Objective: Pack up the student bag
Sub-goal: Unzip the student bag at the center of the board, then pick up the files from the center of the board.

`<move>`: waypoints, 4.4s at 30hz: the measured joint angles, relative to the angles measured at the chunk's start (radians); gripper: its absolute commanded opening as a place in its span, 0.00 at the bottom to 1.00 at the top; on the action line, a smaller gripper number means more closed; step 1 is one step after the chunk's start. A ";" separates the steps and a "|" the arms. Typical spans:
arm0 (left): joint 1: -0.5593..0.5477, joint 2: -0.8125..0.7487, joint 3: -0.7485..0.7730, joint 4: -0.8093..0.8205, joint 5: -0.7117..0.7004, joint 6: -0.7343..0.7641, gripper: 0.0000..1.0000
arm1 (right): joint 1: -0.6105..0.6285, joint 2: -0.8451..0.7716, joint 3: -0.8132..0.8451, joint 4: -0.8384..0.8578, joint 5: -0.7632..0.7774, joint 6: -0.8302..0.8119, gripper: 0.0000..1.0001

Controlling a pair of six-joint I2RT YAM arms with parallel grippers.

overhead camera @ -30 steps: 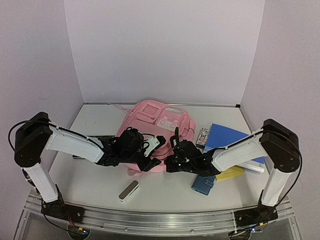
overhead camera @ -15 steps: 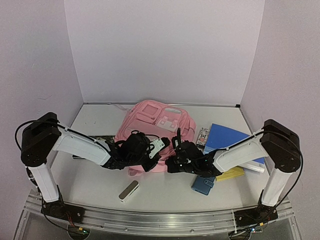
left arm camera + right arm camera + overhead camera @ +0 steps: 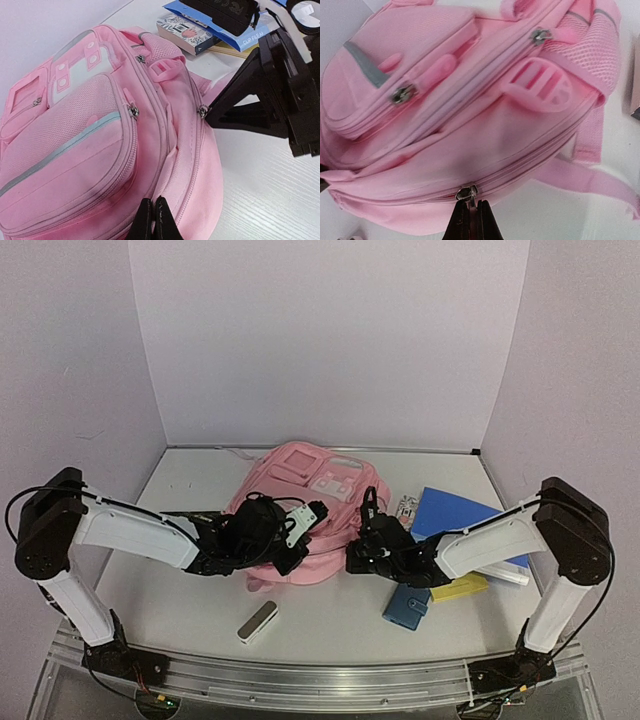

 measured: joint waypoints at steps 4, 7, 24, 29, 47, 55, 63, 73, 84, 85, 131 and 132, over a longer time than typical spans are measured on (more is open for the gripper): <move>0.000 -0.051 -0.016 -0.027 -0.033 0.000 0.00 | -0.036 0.000 0.001 -0.013 0.012 -0.007 0.00; 0.003 -0.086 -0.023 -0.046 -0.054 -0.007 0.00 | -0.068 0.000 0.006 -0.017 0.010 -0.014 0.00; 0.154 -0.131 0.048 -0.140 0.077 -0.132 0.00 | -0.232 0.048 0.095 -0.001 -0.117 -0.133 0.00; 0.186 -0.081 0.135 -0.181 0.125 -0.174 0.00 | -0.247 0.046 0.119 -0.021 -0.190 -0.168 0.26; 0.286 0.379 0.633 -0.181 0.379 -0.345 0.35 | -0.263 -0.550 -0.185 -0.176 -0.220 0.134 0.98; 0.311 0.288 0.543 -0.122 0.403 -0.459 0.71 | -0.374 -0.790 -0.367 -0.249 -0.159 0.354 0.97; 0.351 -0.072 0.315 -0.207 0.412 -0.588 0.77 | -0.476 -0.824 -0.505 -0.280 -0.161 0.598 0.89; 0.384 -0.194 0.196 -0.300 0.430 -0.688 0.78 | -0.478 -0.875 -0.589 -0.287 -0.149 0.871 0.86; 0.412 -0.207 0.152 -0.318 0.443 -0.726 0.79 | -0.478 -0.866 -0.616 -0.254 -0.007 0.944 0.77; 0.413 -0.210 0.149 -0.318 0.445 -0.730 0.79 | -0.478 -0.857 -0.623 -0.239 0.000 0.949 0.76; 0.424 -0.426 0.103 -0.371 0.569 -0.770 0.81 | -0.540 -0.978 -0.387 -0.098 -0.116 0.452 0.02; 0.424 -0.426 0.103 -0.370 0.582 -0.770 0.81 | -0.540 -0.971 -0.353 -0.106 -0.150 0.416 0.01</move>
